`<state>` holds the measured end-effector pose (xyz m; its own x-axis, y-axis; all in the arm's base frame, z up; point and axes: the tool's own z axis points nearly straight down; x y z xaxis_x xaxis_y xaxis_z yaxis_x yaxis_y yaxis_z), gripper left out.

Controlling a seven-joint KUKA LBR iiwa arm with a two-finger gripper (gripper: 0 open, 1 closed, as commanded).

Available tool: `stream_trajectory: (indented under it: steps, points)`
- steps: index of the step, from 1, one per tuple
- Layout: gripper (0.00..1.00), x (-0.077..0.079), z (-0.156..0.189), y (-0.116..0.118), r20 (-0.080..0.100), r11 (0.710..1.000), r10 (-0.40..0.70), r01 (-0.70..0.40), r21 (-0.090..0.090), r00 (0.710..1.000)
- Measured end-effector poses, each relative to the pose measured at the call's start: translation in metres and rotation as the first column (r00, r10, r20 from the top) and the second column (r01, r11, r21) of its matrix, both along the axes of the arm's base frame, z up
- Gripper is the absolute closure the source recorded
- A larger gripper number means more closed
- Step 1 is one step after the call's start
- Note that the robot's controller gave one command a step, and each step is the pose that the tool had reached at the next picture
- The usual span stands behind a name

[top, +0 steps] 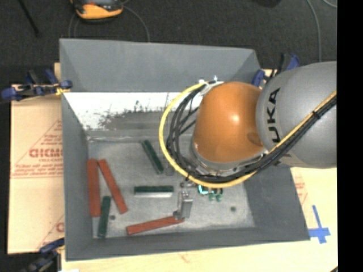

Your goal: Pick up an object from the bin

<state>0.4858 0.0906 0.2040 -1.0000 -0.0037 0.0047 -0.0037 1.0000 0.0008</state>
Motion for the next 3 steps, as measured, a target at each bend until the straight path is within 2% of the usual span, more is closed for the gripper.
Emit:
stream_trajectory:
  steps: [2, 3]
  points:
    - [0.0, 0.003, 0.002, -0.001, 0.008, 1.0, -0.005, 0.005, 0.001, 1.0]
    - [0.0, 0.009, -0.036, -0.035, 0.004, 0.999, 0.05, -0.05, -0.001, 0.999]
